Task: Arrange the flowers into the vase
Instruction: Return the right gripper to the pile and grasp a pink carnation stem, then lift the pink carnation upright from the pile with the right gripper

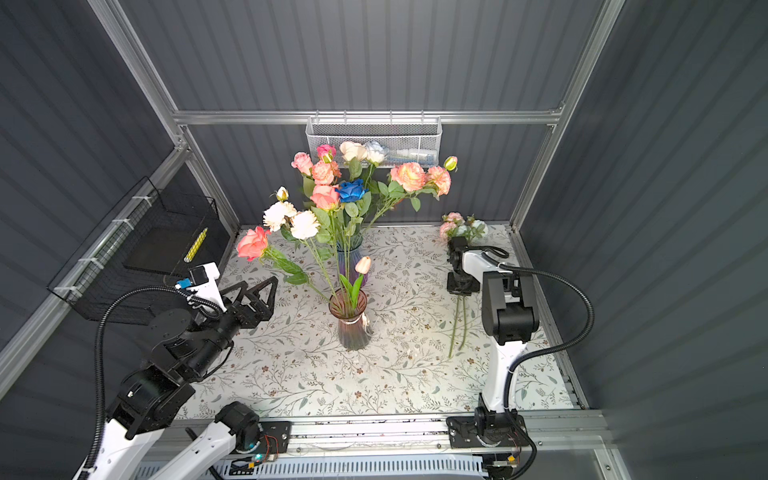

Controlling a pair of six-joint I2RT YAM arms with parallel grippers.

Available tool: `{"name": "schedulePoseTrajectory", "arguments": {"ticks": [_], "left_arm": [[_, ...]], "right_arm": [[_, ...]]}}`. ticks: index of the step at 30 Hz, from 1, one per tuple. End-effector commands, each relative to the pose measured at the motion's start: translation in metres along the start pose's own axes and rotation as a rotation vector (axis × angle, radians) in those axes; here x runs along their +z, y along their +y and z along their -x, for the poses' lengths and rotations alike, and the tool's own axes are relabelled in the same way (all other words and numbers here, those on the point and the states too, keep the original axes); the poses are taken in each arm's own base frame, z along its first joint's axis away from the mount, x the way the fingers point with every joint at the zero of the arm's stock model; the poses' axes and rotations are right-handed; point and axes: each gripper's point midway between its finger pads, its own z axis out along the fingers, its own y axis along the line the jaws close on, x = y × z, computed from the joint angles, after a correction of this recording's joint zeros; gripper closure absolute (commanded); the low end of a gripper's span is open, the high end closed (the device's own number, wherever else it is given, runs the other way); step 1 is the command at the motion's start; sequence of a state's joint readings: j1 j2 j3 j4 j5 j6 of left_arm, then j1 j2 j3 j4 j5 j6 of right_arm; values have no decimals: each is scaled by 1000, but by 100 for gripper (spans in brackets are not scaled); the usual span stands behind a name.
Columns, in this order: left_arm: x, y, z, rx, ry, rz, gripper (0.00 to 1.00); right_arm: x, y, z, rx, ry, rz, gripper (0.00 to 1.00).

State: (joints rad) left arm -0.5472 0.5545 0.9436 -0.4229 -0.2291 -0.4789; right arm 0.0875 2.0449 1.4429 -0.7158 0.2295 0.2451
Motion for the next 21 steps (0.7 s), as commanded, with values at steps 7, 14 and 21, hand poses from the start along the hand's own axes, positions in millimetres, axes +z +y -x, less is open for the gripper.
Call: {"name": "schedulePoseTrajectory", "arguments": {"ticks": [7,14,21], "left_arm": [[-1,-4,11,14,-29,-9,0],[-1,-6,14,13,-32,-13,0],[-3,-8,18,15,-42,-18,0]], "right_arm": [[-53,9,10,1,-158,97,100],[-96,16,-2,72,-268,223,100],[-165,-3,-9,161,-483,272,100]]}}
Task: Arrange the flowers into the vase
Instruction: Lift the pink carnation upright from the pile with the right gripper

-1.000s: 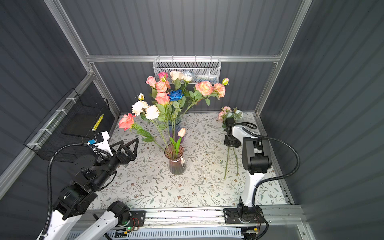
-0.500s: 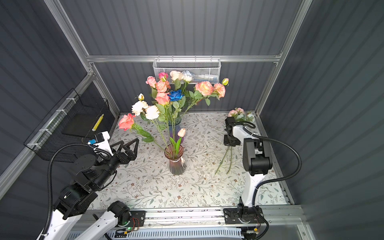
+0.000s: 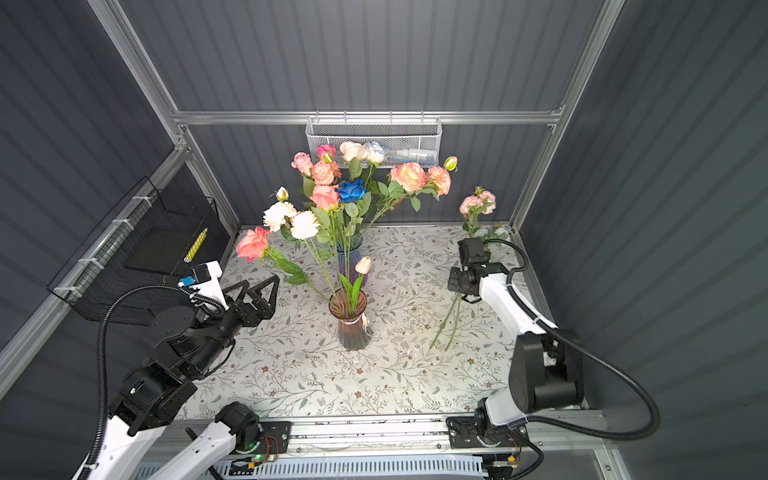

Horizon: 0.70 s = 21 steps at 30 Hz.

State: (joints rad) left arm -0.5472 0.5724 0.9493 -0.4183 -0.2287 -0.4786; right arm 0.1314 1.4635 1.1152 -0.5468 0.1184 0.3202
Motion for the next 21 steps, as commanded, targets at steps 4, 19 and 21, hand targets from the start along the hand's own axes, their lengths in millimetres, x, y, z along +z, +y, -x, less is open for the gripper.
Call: {"name": "schedulePoseTrajectory", "arguments": {"ticks": [4,19,21], "left_arm": [[-8,-8,20,12,-56,-24,0],[-14,-14,30,16,-74,-43,0],[-16,-17,34,18,-82,-54,0]], "right_arm": [[-69,3,31,77,-239,46,100],[-285,57,73,-8,-800,380,100],[-309,76,74,-50,-833,473,100]]}}
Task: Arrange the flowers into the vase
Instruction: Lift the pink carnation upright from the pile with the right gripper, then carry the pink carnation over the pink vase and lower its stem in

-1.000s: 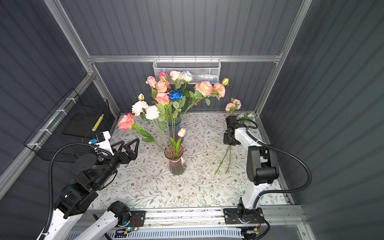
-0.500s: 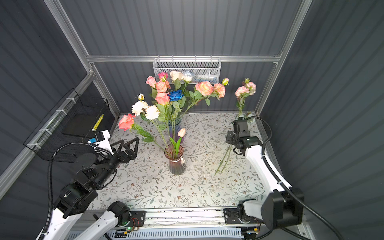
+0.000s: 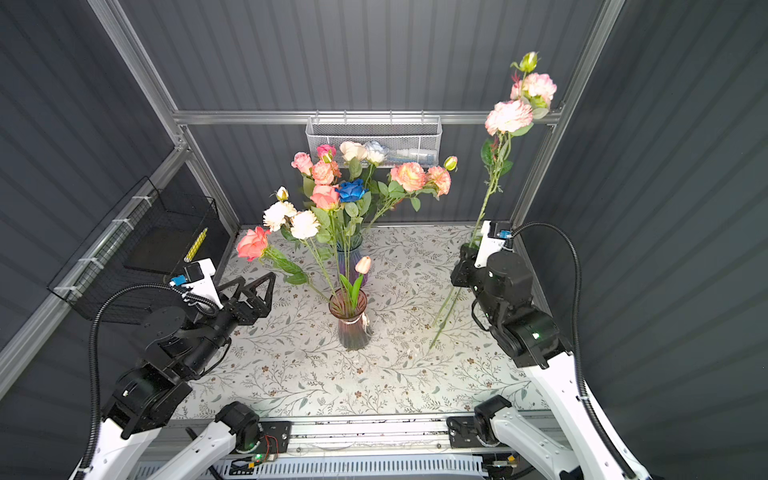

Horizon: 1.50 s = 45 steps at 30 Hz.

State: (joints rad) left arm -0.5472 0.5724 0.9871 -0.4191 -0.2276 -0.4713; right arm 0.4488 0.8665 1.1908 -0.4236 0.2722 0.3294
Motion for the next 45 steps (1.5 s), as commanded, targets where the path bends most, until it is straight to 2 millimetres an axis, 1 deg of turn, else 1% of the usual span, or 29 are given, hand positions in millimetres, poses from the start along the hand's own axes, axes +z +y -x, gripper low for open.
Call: {"name": "schedulePoseTrajectory", "arguments": {"ticks": [1,4,6,9,10,12,14,17,20,23,26,29,32,35,39,40,41,43,44,45], "left_arm": [[-10,-12,22,22,-53,-40,0],[-15,-14,30,27,-73,-49,0],[-20,-14,37,31,-92,-44,0],[-27,-10,44,31,-120,-18,0],[-28,-9,46,31,-126,-13,0],[-30,-8,45,33,-126,-7,0],[-30,-7,43,31,-120,-4,0],[-29,-7,41,31,-109,-4,0],[-29,-7,40,30,-104,-7,0],[-30,-7,40,30,-102,-9,0],[-29,-7,37,28,-95,-9,0],[-28,-7,36,30,-88,-9,0],[-28,-7,36,30,-91,-10,0],[-27,-6,34,30,-87,-9,0],[-26,-7,33,32,-83,-12,0],[-25,-7,33,32,-80,-13,0],[-25,-7,33,33,-79,-12,0],[-23,-8,31,32,-73,-15,0],[-22,-8,30,29,-71,-17,0],[-21,-8,29,29,-68,-18,0]], "right_arm": [[-18,38,38,-25,-109,146,100],[-23,76,46,-50,-116,269,100],[-24,105,48,-72,-119,351,100],[-21,150,46,-132,-133,450,100],[-19,162,44,-152,-136,467,100],[-19,188,44,-186,-172,511,100],[-15,212,38,-215,-201,550,100],[-10,239,33,-245,-242,596,100],[2,257,22,-270,-250,608,100],[12,267,7,-285,-255,617,100],[21,272,-7,-281,-261,619,100],[30,276,-28,-290,-235,621,100],[36,274,-53,-292,-215,617,100],[42,268,-83,-284,-162,605,100],[42,260,-120,-289,-83,593,100],[41,258,-126,-289,-65,588,97],[39,256,-132,-286,-47,587,91],[35,251,-139,-268,-12,589,77],[33,248,-142,-258,4,591,68],[31,245,-145,-253,21,593,62]]}}
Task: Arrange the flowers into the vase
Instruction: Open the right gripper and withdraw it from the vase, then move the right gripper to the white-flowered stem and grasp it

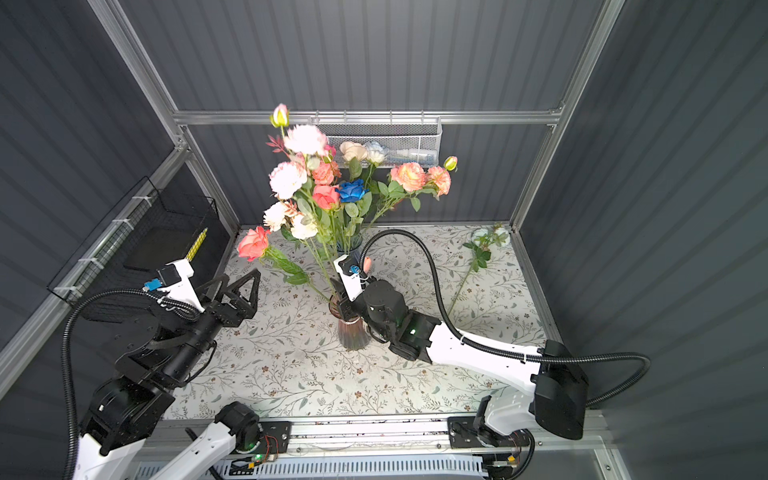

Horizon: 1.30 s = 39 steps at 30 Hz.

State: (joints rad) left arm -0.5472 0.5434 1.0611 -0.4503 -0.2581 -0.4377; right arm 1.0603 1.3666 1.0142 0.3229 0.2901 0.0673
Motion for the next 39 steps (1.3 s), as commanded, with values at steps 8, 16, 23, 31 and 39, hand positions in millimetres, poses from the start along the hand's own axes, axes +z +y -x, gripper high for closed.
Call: {"name": "schedulePoseTrajectory", "arguments": {"ticks": [8,16,23,31,39], "left_arm": [[7,-3,-9,10,34,-18,0],[12,-2,-14,12,43,-15,0],[13,-5,-13,20,40,-29,0],[9,-3,-13,17,35,-27,0],[9,-2,-18,8,45,-29,0]], "right_arm": [[-49,-12,4,146,26,-3,40],[-89,-41,-16,239,85,-102,35],[-112,-109,-81,444,268,-327,36],[-142,-214,-151,696,494,-701,40],[-144,-305,-200,854,580,-896,43]]}}
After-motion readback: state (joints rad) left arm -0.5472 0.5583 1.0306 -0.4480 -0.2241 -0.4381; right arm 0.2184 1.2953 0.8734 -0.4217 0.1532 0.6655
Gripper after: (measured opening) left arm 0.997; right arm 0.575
